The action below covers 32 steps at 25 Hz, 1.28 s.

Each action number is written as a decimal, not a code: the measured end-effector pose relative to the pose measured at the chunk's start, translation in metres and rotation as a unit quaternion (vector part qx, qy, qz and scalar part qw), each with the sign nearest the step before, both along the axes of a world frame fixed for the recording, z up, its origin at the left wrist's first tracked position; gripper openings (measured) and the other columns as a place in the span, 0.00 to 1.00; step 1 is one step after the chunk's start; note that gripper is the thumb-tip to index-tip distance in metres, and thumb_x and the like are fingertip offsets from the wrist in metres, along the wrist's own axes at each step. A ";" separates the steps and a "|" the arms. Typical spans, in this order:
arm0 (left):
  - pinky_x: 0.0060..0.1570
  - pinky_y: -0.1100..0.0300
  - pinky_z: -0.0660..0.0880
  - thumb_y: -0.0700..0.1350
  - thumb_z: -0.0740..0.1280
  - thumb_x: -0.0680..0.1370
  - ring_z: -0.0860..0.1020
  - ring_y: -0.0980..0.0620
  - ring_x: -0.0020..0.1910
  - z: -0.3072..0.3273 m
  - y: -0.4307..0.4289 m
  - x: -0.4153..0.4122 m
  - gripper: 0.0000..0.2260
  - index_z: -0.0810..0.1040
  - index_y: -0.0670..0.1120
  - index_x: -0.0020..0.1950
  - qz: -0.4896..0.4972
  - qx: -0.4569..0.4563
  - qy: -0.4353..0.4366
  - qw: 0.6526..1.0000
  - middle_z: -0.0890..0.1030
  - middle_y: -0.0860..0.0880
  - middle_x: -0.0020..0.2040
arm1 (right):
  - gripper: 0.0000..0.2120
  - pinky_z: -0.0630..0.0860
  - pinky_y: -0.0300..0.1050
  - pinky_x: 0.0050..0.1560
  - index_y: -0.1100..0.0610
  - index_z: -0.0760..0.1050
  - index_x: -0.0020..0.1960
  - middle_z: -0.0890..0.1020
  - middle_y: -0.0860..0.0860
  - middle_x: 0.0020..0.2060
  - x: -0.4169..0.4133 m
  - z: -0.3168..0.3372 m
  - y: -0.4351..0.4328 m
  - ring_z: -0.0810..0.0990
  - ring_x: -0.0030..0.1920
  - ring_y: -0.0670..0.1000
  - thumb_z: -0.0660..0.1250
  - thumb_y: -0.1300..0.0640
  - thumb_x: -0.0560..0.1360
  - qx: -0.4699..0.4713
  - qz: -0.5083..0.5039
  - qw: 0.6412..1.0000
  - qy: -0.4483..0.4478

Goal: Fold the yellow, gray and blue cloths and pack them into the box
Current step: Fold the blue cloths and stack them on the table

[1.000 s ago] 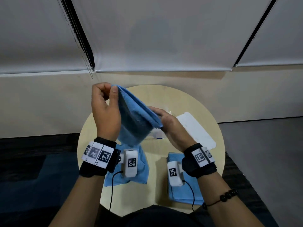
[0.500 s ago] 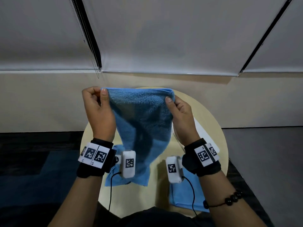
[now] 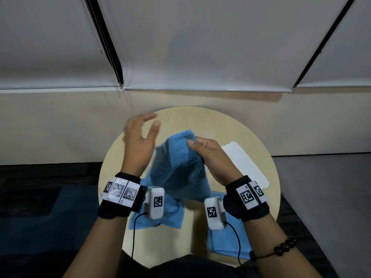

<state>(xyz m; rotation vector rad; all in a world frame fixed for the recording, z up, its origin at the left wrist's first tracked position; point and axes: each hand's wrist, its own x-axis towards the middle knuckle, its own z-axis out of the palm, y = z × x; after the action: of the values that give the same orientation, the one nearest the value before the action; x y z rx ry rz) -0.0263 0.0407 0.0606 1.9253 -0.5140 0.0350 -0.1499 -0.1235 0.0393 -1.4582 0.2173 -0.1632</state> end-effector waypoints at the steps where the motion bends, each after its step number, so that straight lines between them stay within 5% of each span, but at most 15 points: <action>1: 0.68 0.56 0.66 0.58 0.64 0.81 0.71 0.55 0.67 0.002 -0.003 -0.005 0.12 0.80 0.56 0.60 -0.084 0.021 -0.015 0.996 0.76 0.57 0.62 | 0.17 0.77 0.63 0.64 0.61 0.81 0.59 0.85 0.63 0.55 -0.001 -0.003 0.002 0.83 0.58 0.64 0.61 0.51 0.84 -0.015 0.008 1.000 0.009; 3: 0.67 0.59 0.65 0.59 0.64 0.80 0.71 0.59 0.67 0.003 -0.007 -0.014 0.12 0.82 0.57 0.59 -0.187 0.042 -0.008 0.981 0.78 0.59 0.62 | 0.18 0.72 0.69 0.65 0.66 0.80 0.56 0.83 0.67 0.54 -0.001 -0.006 0.006 0.82 0.56 0.64 0.61 0.51 0.84 -0.051 0.012 0.998 0.017; 7: 0.70 0.59 0.65 0.50 0.69 0.79 0.71 0.60 0.68 -0.001 -0.009 -0.018 0.05 0.81 0.50 0.51 -0.192 0.050 0.012 0.980 0.79 0.55 0.61 | 0.17 0.73 0.68 0.65 0.66 0.79 0.60 0.83 0.66 0.55 -0.002 -0.005 0.005 0.81 0.58 0.68 0.60 0.53 0.85 -0.057 0.041 0.997 0.015; 12: 0.49 0.60 0.72 0.49 0.64 0.83 0.76 0.59 0.46 0.016 -0.008 -0.013 0.07 0.75 0.47 0.49 -0.107 -0.027 -0.083 0.990 0.78 0.55 0.44 | 0.10 0.79 0.61 0.56 0.62 0.79 0.53 0.85 0.59 0.50 -0.004 -0.026 -0.005 0.84 0.52 0.62 0.66 0.55 0.82 -0.211 0.110 0.970 0.052; 16: 0.42 0.67 0.69 0.51 0.63 0.83 0.72 0.64 0.41 0.046 0.003 0.015 0.07 0.75 0.49 0.49 -0.016 -0.050 -0.196 0.979 0.75 0.59 0.40 | 0.10 0.78 0.60 0.58 0.65 0.80 0.53 0.85 0.58 0.51 -0.016 -0.078 -0.020 0.84 0.51 0.58 0.64 0.58 0.82 -0.287 0.125 0.939 0.142; 21: 0.39 0.66 0.70 0.52 0.64 0.83 0.72 0.64 0.38 0.045 0.001 0.037 0.09 0.76 0.48 0.50 0.020 -0.036 -0.190 0.981 0.77 0.56 0.40 | 0.10 0.79 0.53 0.57 0.51 0.81 0.48 0.86 0.53 0.48 -0.034 -0.109 -0.026 0.83 0.46 0.51 0.63 0.59 0.83 -0.213 0.126 0.947 0.207; 25: 0.41 0.60 0.73 0.51 0.65 0.82 0.75 0.55 0.38 0.022 -0.001 0.042 0.08 0.77 0.47 0.50 0.014 -0.022 -0.133 0.991 0.79 0.49 0.40 | 0.08 0.81 0.51 0.56 0.55 0.81 0.57 0.87 0.53 0.51 -0.037 -0.109 -0.024 0.85 0.50 0.52 0.63 0.59 0.83 -0.086 0.104 0.969 0.209; 28: 0.42 0.68 0.72 0.49 0.68 0.80 0.76 0.63 0.40 0.001 -0.003 0.024 0.05 0.80 0.48 0.48 -0.069 -0.005 -0.101 0.992 0.81 0.54 0.41 | 0.12 0.79 0.53 0.63 0.59 0.76 0.65 0.84 0.57 0.60 -0.030 -0.100 -0.017 0.83 0.59 0.58 0.63 0.62 0.83 0.062 0.072 0.983 0.158; 32: 0.46 0.64 0.74 0.47 0.72 0.78 0.79 0.60 0.43 -0.037 -0.016 -0.023 0.03 0.83 0.48 0.48 -0.236 0.064 -0.084 0.966 0.81 0.55 0.43 | 0.17 0.79 0.51 0.60 0.64 0.74 0.65 0.82 0.59 0.59 -0.015 -0.079 -0.015 0.81 0.60 0.60 0.59 0.72 0.78 0.173 0.061 0.978 0.101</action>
<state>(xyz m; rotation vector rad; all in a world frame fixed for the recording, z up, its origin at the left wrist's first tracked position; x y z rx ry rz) -0.0489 0.0248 0.0238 1.8876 -1.1011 -0.1479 -0.1652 -0.1388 -0.0396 -1.1353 0.3055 0.1199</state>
